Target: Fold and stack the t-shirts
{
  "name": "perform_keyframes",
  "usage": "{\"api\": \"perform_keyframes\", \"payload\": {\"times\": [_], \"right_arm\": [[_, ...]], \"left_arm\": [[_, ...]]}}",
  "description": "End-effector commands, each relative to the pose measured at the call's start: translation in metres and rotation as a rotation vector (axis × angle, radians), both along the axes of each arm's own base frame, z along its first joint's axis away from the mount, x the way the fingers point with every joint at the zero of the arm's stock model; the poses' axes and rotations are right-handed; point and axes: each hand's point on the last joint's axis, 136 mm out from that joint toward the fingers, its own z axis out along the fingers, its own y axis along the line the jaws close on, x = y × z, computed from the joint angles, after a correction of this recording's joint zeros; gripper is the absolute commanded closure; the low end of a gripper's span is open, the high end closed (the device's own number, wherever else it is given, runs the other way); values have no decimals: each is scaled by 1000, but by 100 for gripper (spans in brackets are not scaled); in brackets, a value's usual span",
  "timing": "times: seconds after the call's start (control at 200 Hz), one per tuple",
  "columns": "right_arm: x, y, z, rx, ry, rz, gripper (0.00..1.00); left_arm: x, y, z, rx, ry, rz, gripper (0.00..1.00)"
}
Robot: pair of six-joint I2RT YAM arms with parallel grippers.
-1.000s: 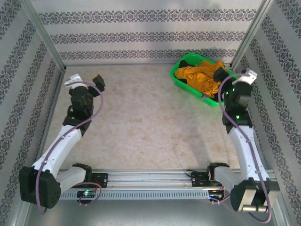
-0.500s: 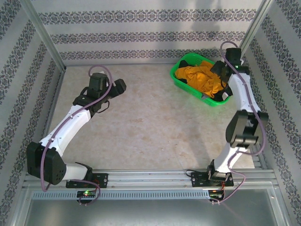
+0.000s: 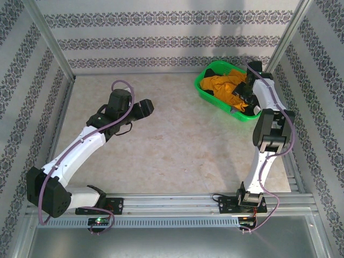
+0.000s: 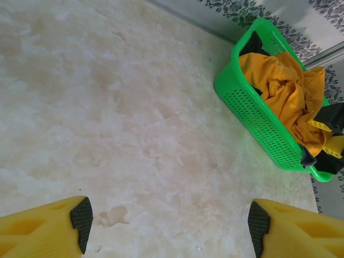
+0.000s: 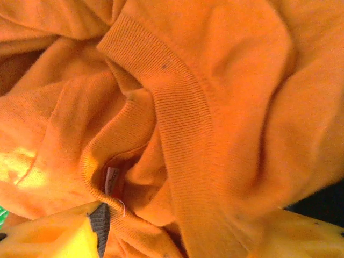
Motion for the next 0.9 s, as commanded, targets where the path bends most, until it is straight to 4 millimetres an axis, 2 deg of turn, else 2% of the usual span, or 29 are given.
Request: {"api": "perform_keyframes", "payload": {"times": [0.0,0.125,0.23,0.29,0.36,0.48,0.575,0.744,0.899], "right_arm": [[12,15,-12,35,7,20,39],[18,18,-11,30,-4,24,56],[18,15,1,13,-30,12,86],[20,11,21,-13,-86,2,99],[22,9,56,-38,-182,-3,100],[28,9,129,-69,-388,3,100],[30,18,186,-65,-558,30,100],[23,47,281,-20,-823,110,100],[5,88,365,55,-1069,242,100]], "left_arm": [[-9,-2,-2,-7,23,-6,24],[-9,-4,-2,-9,27,-11,28],[-9,-4,-3,-11,28,-12,33],[-7,-3,-3,-10,28,-6,36],[-7,-2,0,-10,21,5,39],[-5,4,4,13,12,30,40],[-5,10,8,31,-1,56,40],[-6,24,20,60,-31,111,43],[-8,35,26,84,-48,159,45]]}}
